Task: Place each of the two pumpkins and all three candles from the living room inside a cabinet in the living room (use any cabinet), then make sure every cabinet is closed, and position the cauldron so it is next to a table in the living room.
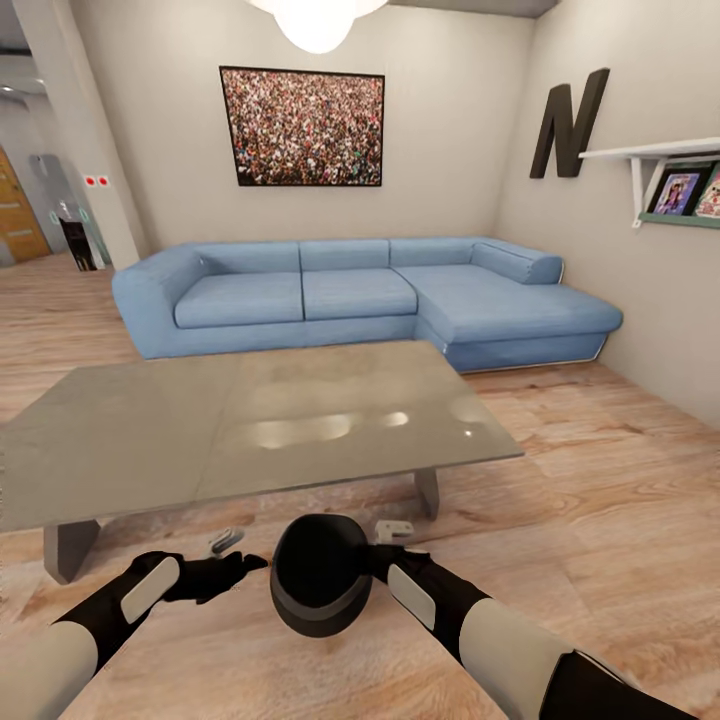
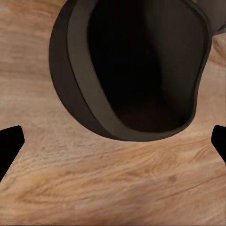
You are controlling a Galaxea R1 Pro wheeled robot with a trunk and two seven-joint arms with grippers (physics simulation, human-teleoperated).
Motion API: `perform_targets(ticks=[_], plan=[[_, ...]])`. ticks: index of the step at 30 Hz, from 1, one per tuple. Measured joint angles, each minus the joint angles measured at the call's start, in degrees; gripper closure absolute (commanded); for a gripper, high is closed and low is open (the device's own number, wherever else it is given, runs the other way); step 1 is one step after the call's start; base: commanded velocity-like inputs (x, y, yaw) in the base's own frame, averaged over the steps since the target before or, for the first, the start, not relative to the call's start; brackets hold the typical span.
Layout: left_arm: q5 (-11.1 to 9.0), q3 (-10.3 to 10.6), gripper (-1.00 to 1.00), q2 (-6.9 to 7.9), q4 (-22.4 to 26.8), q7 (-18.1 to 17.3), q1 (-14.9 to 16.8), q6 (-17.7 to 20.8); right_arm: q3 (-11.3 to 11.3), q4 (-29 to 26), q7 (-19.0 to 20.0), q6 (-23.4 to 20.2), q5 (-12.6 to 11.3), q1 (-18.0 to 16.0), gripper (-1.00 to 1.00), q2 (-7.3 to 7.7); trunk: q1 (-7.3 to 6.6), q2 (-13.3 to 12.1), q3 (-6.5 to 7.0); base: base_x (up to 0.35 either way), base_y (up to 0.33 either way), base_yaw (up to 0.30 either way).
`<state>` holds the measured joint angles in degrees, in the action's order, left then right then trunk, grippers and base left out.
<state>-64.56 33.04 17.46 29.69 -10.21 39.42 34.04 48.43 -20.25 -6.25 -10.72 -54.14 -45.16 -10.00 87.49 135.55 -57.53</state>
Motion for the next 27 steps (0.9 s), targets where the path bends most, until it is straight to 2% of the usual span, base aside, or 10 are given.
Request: perform_targets(ticks=[6,8,10,12,14,16,18,23,27], plan=[[-0.21,0.19,-1.00,0.62,-0.02,5.30,-0.05,0.03,-0.02,0.23,-0.27,-2.26,0.24,0.04,-1.00,0.00,-1.30,-2.41,1.08,-0.145,0.028,0.000],[-0.27,0.43,-1.00,0.34,-0.83,8.15,-0.32,-0.03,-0.03,0.52,-0.38,-2.24,0.11,0.21,-1.00,0.00,-1.75,-3.21,1.43,-0.044,0.010,0.000],[-0.12,0.59,-1.00,-0.31,-3.63,9.52,-0.44,-0.25,-0.03,0.61,-0.39,-1.99,0.19,0.26,-1.00,0.00,-2.19,-4.01,1.79,-0.018,0.004,0.000],[0.01,0.66,-1.00,-1.46,-6.81,10.11,-0.49,-0.59,-0.04,0.52,-0.40,-1.83,0.41,0.55,-1.00,0.00,-2.64,-4.81,2.15,-0.007,0.001,0.000],[0.44,0.72,-1.00,-3.23,-11.51,10.39,-0.51,-1.30,-0.04,0.68,-0.29,-1.60,0.42,0.91,-1.00,0.00,-3.08,-5.62,2.51,-0.003,0.001,0.000],[0.63,0.77,-1.00,-3.93,-14.25,10.45,-0.50,-2.76,-0.04,0.66,-0.21,-1.42,0.48,0.97,-1.00,0.00,-3.52,-6.42,2.87,-0.001,0.000,0.000],[0.58,0.80,-1.00,-4.48,-16.13,10.49,-0.52,-5.26,-0.02,0.76,-0.16,-0.40,0.57,1.01,-1.00,0.00,-3.95,-7.22,3.23,0.000,0.000,0.000],[0.58,0.83,-1.00,-5.25,-17.84,10.52,-0.50,-8.22,0.04,0.88,-0.09,3.37,0.45,1.09,-1.00,0.00,-5.05,-9.22,4.13,-0.001,0.000,0.000],[0.57,0.87,-1.00,-5.60,-18.15,10.56,-0.55,-11.21,0.04,0.99,0.07,4.21,0.34,1.16,-1.00,0.00,-5.91,-10.83,4.84,-0.135,0.025,0.000]])
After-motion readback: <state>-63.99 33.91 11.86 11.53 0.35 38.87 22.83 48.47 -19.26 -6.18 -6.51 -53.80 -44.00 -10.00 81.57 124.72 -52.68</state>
